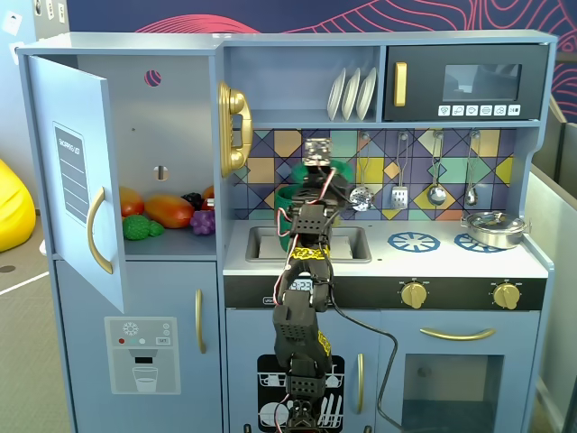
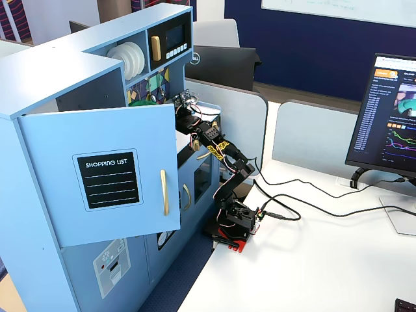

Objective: Pick up the lid from the counter and put it on the green recipient

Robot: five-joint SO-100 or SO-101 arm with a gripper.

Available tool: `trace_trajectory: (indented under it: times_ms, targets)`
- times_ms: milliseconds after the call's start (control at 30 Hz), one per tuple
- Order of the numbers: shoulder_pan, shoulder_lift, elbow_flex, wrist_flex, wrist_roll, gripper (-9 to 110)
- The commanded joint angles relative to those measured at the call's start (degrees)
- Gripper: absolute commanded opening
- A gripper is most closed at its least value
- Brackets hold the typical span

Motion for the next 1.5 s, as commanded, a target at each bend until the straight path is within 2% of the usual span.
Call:
trace_trajectory:
  times_ms: [0, 133, 733, 1467]
  targets:
    - [-2.9, 1.6, -6.2, 2.3, -1.6, 0]
    - [-4.6, 0.2, -7.9, 4.7, -1.8, 0]
    - [-5.5, -6.5, -9.1, 2.4, -3.8, 0]
    - [-5.2, -7.1, -7.9, 1.8, -4.5, 0]
